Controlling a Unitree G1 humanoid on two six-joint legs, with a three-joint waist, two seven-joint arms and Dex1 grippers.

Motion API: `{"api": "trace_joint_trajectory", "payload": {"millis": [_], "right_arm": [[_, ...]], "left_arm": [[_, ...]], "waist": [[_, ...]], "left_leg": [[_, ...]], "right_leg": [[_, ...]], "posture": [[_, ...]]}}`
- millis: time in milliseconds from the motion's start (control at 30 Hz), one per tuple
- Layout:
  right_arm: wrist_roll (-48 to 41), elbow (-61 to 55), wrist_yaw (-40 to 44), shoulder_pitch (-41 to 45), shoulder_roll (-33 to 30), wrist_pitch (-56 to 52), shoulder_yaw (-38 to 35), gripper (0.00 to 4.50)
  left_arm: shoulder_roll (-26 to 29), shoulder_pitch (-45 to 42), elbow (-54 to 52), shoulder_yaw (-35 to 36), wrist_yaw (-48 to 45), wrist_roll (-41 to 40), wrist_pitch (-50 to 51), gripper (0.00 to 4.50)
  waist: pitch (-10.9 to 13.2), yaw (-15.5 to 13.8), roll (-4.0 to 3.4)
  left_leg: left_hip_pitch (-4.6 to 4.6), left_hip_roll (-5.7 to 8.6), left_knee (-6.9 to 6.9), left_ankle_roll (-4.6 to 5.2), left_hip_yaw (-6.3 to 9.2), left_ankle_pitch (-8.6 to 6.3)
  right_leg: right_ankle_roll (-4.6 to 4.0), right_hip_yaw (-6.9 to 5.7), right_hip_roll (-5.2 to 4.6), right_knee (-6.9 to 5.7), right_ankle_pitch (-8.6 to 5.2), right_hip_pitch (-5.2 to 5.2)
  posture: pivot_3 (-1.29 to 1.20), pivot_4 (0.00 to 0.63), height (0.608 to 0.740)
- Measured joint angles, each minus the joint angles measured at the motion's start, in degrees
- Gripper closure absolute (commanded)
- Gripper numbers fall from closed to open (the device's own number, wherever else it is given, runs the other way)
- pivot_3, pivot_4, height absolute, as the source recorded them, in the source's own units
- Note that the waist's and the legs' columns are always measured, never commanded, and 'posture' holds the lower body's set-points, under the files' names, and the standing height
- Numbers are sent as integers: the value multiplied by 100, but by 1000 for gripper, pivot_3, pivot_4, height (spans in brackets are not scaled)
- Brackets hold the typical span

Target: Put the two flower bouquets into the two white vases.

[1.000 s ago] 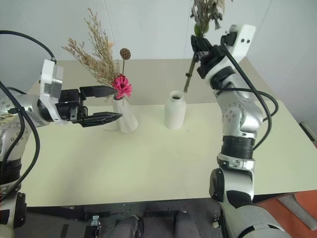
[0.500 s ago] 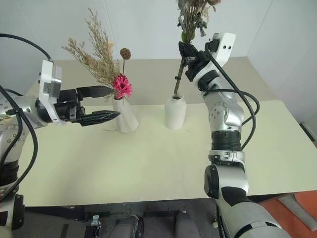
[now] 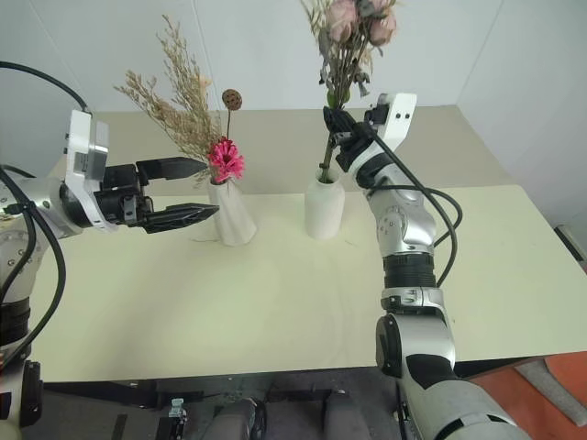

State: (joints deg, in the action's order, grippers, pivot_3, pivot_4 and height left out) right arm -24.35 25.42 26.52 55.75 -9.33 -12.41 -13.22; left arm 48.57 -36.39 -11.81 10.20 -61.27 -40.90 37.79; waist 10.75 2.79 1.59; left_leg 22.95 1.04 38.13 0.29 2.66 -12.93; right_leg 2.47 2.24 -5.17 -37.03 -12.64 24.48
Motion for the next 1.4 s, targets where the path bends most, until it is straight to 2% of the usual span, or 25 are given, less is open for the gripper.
{"api": "trace_joint_trajectory", "payload": {"millis": [433,567,767,833,900,1167,1400], "right_arm": [[429,2,-242,-579,160,563,249,4257],[501,-11,-306,-583,194,611,267,2909],[496,-261,-294,-697,218,602,276,1150],[491,-433,-294,-789,214,541,292,395],[455,-739,-283,-970,199,404,335,41],[267,-2174,121,-1955,-362,-389,649,41],[-196,-3405,638,-2815,-1307,-1335,674,41]], "left_arm": [[54,36,-97,20,25,-95,11,177],[68,36,-97,20,46,-123,16,177],[68,36,-98,19,117,-129,24,177],[64,36,-104,19,165,-142,24,177],[53,66,-140,23,220,-172,23,177],[6,422,-366,188,439,-229,22,177],[2,901,-692,469,627,-450,132,177]], "waist": [[0,9,0],[0,6,0],[0,-2,0],[0,-3,0],[0,-6,0],[0,-14,0],[0,-26,0]], "left_leg": [[-4,0,-2,-1,8,0],[-4,0,-2,-1,9,0],[-3,0,-3,-1,10,0],[-4,0,-3,-1,11,0],[-4,0,-4,-1,11,0],[-7,0,-5,-1,10,0],[-11,-1,-6,0,9,0]], "right_leg": [[0,5,0,1,0,0],[0,5,0,2,0,0],[0,5,0,2,0,0],[0,5,0,2,0,0],[0,5,0,1,0,0],[1,6,0,5,-1,-2],[2,4,0,13,-2,-12]], "posture": [[0,150,740],[0,150,740],[0,150,740],[0,150,740],[0,150,740],[0,150,740],[0,150,740]]}}
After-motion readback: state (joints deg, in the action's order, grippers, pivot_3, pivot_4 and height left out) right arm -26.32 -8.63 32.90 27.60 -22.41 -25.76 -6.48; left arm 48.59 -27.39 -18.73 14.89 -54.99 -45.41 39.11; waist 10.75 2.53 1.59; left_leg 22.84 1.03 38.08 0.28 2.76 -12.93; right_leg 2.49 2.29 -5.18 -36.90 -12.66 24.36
